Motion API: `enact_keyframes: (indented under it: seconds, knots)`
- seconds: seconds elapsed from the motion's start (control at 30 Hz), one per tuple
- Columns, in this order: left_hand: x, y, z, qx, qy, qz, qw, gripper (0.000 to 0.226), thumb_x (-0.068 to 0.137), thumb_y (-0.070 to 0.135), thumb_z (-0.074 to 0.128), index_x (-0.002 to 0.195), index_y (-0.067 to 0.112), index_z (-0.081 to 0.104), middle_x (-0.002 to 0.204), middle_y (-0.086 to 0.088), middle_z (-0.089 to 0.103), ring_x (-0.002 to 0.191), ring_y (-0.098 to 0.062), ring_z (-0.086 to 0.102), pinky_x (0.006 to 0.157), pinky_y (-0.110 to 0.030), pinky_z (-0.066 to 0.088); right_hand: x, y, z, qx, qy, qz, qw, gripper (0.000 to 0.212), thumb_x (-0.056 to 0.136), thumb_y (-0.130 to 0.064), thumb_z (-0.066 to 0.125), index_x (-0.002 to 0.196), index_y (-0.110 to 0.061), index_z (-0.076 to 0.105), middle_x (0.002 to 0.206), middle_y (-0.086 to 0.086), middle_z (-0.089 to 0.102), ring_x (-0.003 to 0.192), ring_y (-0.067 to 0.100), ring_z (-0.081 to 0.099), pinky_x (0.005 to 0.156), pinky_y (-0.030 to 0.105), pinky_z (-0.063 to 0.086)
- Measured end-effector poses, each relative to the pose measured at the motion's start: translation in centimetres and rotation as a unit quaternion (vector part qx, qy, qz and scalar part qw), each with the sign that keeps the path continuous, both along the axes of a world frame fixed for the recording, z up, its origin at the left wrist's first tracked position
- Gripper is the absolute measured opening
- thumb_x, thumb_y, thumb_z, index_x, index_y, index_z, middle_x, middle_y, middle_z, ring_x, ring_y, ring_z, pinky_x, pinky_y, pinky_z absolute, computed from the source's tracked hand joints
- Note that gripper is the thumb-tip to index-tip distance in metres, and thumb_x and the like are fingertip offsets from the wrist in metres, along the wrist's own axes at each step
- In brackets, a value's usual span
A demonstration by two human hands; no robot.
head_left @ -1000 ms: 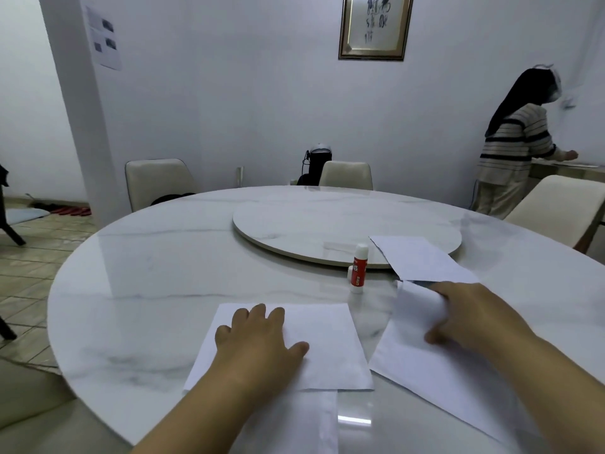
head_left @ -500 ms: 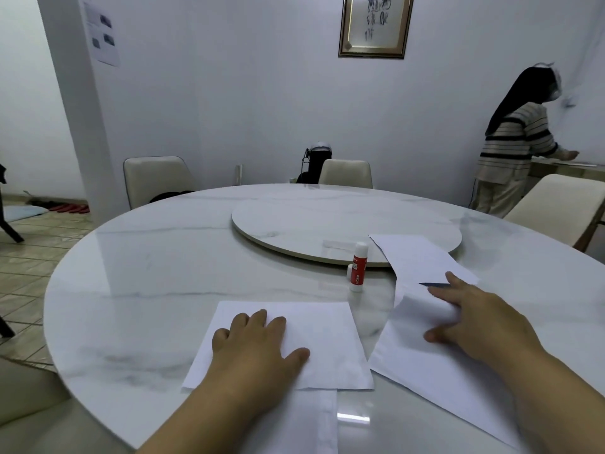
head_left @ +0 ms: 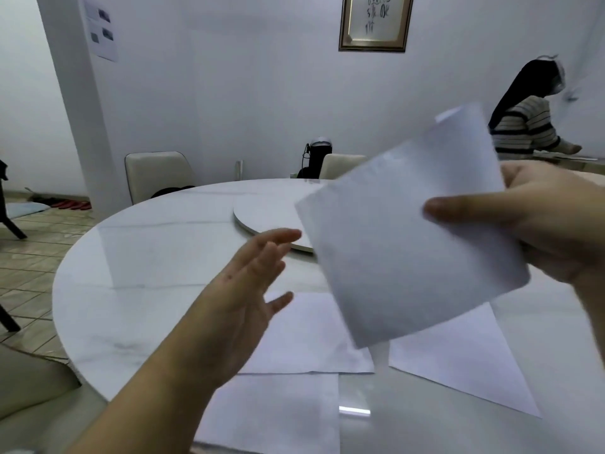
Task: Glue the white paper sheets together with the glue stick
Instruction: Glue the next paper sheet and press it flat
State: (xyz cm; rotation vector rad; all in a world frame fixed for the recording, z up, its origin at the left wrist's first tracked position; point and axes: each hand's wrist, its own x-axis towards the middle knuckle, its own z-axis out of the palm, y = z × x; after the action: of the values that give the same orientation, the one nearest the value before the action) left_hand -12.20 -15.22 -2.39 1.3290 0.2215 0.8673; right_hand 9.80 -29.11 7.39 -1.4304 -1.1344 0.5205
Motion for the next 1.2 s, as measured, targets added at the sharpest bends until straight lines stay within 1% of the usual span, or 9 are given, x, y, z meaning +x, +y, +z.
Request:
enact_keyframes:
  seconds: [0.1, 0.2, 0.27, 0.33, 0.53, 0.73, 0.87, 1.07, 1.2]
  knots:
    - [-0.4, -0.8, 0.8, 0.038, 0.009, -0.042, 0.998, 0.028, 0.067, 0.03, 0.077, 0.095, 0.026, 0.072, 0.108, 0.0, 0.072, 0.102, -0.018, 0.067, 0.082, -0.031, 0.056, -2.1, 2.3, -1.3, -0.025, 0.079, 0.046, 0.995, 0.056, 0.034, -0.025, 0.083, 0.085, -0.003, 0.074, 0.082, 0.011, 0.078, 0.068, 0.026, 0.074, 0.054, 0.035, 0.059]
    - [-0.9, 0.2, 1.1, 0.063, 0.068, 0.09, 0.992, 0.022, 0.076, -0.001, 0.067, 0.076, 0.019, 0.076, 0.084, -0.001, 0.076, 0.079, -0.015, 0.071, 0.07, -0.023, 0.058, -3.2, 3.8, -3.0, -0.022, 0.145, 0.068, 0.987, 0.075, 0.038, -0.024, 0.085, 0.108, -0.007, 0.068, 0.091, 0.01, 0.078, 0.077, 0.024, 0.075, 0.059, 0.032, 0.059]
    - [-1.9, 1.8, 1.1, 0.072, 0.12, 0.163, 0.977, 0.03, 0.081, -0.007, 0.061, 0.07, 0.016, 0.076, 0.078, -0.001, 0.076, 0.072, -0.014, 0.071, 0.071, -0.022, 0.058, -3.0, 4.3, -4.4, 0.003, 0.189, 0.105, 0.976, 0.097, 0.043, -0.015, 0.087, 0.131, -0.023, 0.048, 0.098, 0.007, 0.077, 0.085, 0.024, 0.074, 0.061, 0.032, 0.059]
    - [-3.0, 3.3, 0.8, 0.074, 0.167, 0.182, 0.966, 0.029, 0.082, -0.005, 0.061, 0.074, 0.017, 0.077, 0.074, 0.001, 0.075, 0.065, -0.012, 0.069, 0.059, -0.017, 0.056, -2.8, 4.5, -6.3, 0.027, 0.198, 0.105, 0.974, 0.109, 0.046, -0.008, 0.086, 0.129, -0.055, 0.034, 0.102, 0.003, 0.076, 0.091, 0.025, 0.073, 0.064, 0.035, 0.059]
    - [-4.3, 6.5, -2.0, 0.172, 0.347, 0.233, 0.892, 0.015, 0.073, 0.02, 0.078, 0.077, 0.034, 0.074, 0.044, 0.012, 0.031, 0.04, -0.005, 0.031, 0.039, -0.013, 0.027, -3.2, 6.0, -11.6, -0.053, 0.094, 0.047, 0.993, 0.053, 0.07, 0.0, 0.079, 0.104, -0.041, 0.071, 0.104, 0.009, 0.075, 0.089, 0.025, 0.074, 0.087, 0.042, 0.057]
    - [-5.1, 6.9, -3.9, 0.21, 0.404, 0.254, 0.853, 0.019, 0.071, 0.027, 0.078, 0.075, 0.044, 0.071, 0.069, 0.009, 0.061, 0.058, -0.009, 0.055, 0.057, -0.015, 0.039, -2.8, 6.7, -14.2, -0.135, 0.067, 0.0, 0.989, 0.029, 0.066, -0.015, 0.085, 0.088, -0.032, 0.078, 0.1, 0.0, 0.076, 0.086, 0.015, 0.074, 0.083, 0.03, 0.058]
    - [-5.3, 7.4, -4.3, 0.22, 0.412, 0.246, 0.85, 0.023, 0.078, 0.024, 0.072, 0.077, 0.048, 0.07, 0.066, 0.002, 0.054, 0.061, -0.012, 0.051, 0.06, -0.022, 0.035, -2.8, 6.8, -14.4, -0.159, 0.03, -0.03, 0.986, 0.026, 0.063, -0.025, 0.086, 0.085, -0.035, 0.078, 0.104, -0.001, 0.073, 0.091, 0.013, 0.071, 0.091, 0.034, 0.055]
    - [-5.6, 7.4, -4.2, 0.232, 0.426, 0.222, 0.846, 0.02, 0.07, 0.022, 0.079, 0.068, 0.039, 0.069, 0.046, 0.012, 0.05, 0.041, -0.003, 0.042, 0.047, -0.016, 0.031, -2.2, 6.2, -14.5, -0.174, 0.043, -0.016, 0.984, 0.021, 0.058, -0.021, 0.088, 0.076, -0.023, 0.079, 0.085, 0.002, 0.074, 0.078, 0.02, 0.073, 0.066, 0.026, 0.055]
    - [-5.8, 7.4, -4.4, 0.246, 0.444, 0.216, 0.834, 0.021, 0.072, 0.023, 0.078, 0.066, 0.04, 0.068, 0.047, 0.012, 0.051, 0.042, -0.002, 0.044, 0.049, -0.018, 0.033, -2.3, 6.1, -14.6, -0.186, 0.026, -0.002, 0.982, 0.018, 0.058, -0.02, 0.087, 0.074, -0.021, 0.078, 0.075, -0.001, 0.076, 0.078, 0.023, 0.073, 0.074, 0.032, 0.059]
